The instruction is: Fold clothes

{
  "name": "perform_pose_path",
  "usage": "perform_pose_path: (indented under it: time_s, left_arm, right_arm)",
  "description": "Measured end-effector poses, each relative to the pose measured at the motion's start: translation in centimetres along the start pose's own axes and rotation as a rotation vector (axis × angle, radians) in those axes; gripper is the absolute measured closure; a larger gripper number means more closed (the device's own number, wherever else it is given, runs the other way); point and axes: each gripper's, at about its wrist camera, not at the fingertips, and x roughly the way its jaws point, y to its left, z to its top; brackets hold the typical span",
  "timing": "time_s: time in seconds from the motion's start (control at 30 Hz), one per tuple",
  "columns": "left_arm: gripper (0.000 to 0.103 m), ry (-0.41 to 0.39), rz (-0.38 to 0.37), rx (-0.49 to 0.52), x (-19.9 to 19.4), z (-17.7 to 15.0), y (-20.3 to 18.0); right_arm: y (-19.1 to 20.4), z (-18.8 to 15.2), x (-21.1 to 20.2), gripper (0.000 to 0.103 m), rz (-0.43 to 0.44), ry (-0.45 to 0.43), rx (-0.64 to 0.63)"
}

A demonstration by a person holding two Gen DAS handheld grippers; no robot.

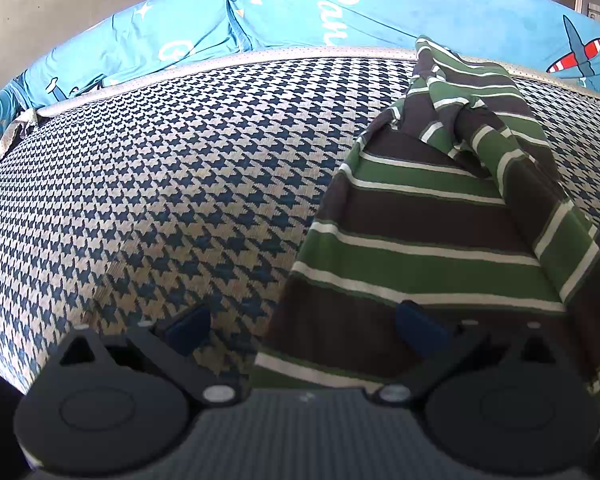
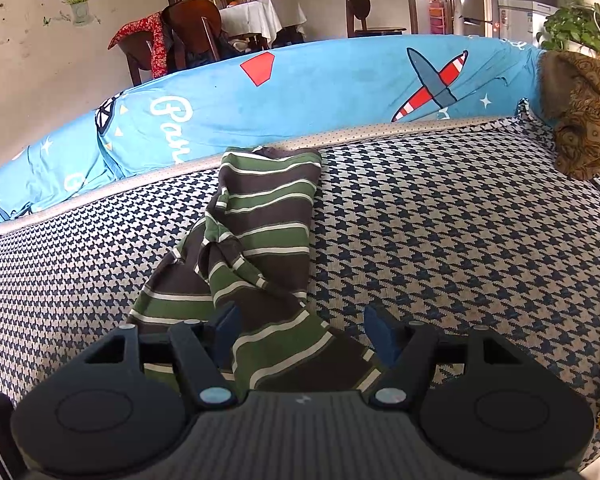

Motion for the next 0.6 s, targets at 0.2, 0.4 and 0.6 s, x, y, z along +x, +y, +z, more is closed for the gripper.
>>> perform_pose_path:
  time_s: [0.2,0.4,0.6]
  left_arm:
    - [0.0,0.001,0.001,-0.001,0.0,0.0,0.0]
    - [0.0,0.001,0.003,0.003,-0.1,0.0,0.0]
    - [0.0,-0.003,0.006,0.023,-0.3,0.0,-0.2]
  right_arm:
    - [0.0,-0.1,0.2,0.035,-0.016,0.008,-0.012]
    - [-0.2,-0.5,0.8,0.035,-0.057,0.026,-0.03]
    - [-0.6,-1.1,1.4,0.035,-0.104,0.034,-0.051]
